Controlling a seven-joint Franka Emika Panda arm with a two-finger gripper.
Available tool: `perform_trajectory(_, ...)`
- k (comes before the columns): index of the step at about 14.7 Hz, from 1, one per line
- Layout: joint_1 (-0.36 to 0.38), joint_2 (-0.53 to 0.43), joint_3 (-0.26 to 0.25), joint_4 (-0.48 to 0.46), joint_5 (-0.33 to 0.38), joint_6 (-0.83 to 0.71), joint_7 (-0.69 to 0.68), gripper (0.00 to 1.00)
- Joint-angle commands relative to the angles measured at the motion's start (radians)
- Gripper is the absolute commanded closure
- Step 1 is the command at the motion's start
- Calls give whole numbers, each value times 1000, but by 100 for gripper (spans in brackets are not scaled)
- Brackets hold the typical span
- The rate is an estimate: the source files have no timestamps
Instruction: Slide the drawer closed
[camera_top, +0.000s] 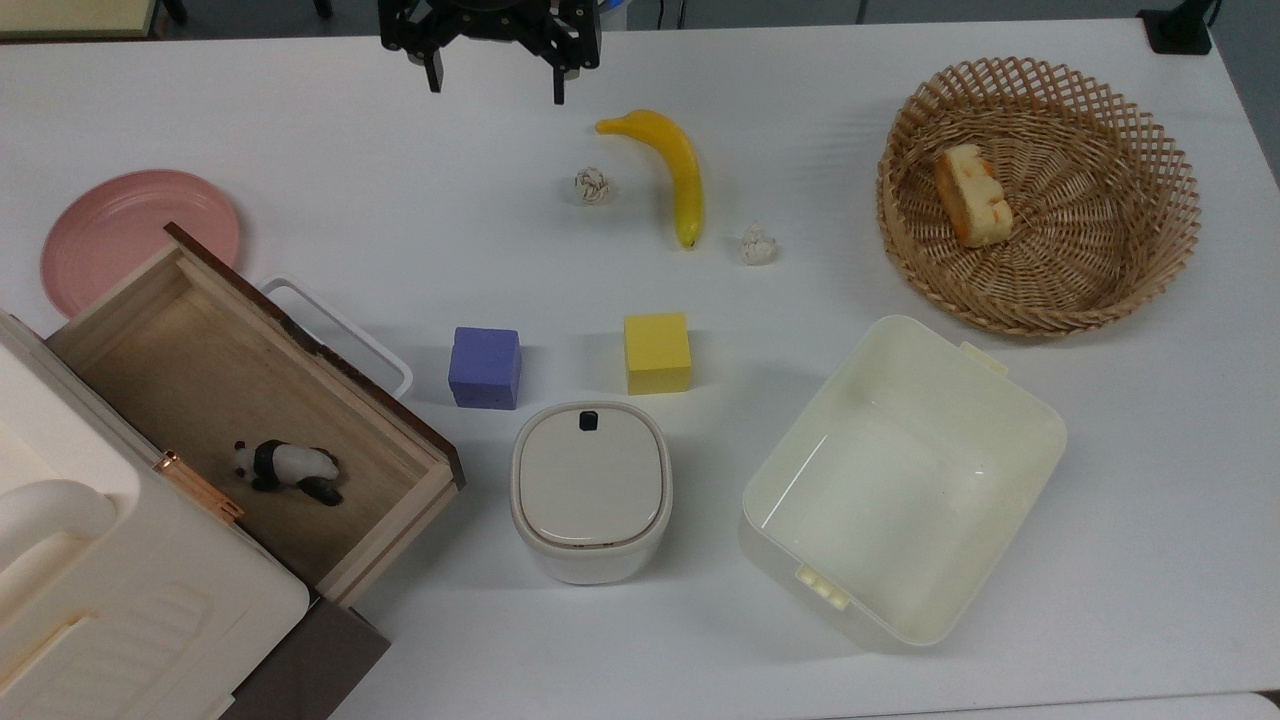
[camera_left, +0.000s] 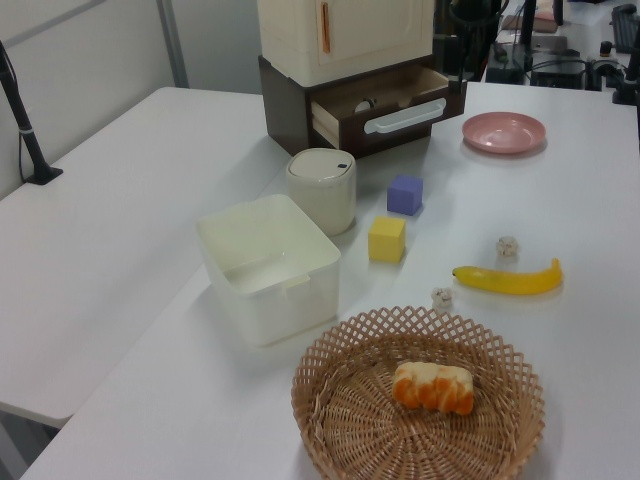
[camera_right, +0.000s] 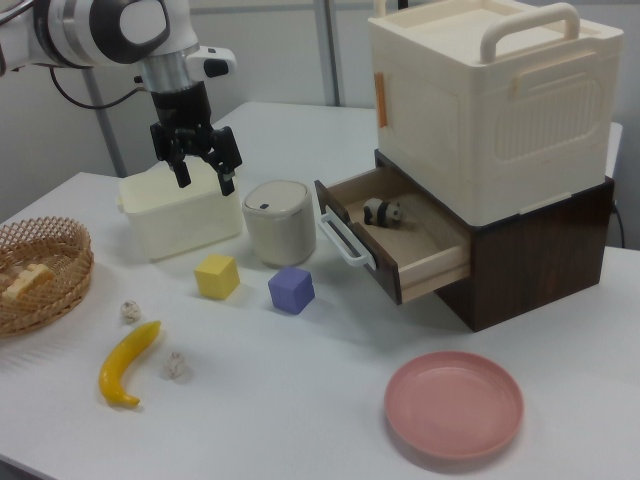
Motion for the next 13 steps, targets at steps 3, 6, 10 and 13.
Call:
perform_trajectory(3,3,-33,-6,-33,-11,-25,4,0)
perform_trajectory(6,3,-33,-6,-34,-11,-23,-10,0)
perform_trajectory(10,3,-32,-6,-34,-11,-22,-14,0)
perform_trajectory(13,6,-27,-5,-33,-9,-22,-14,0)
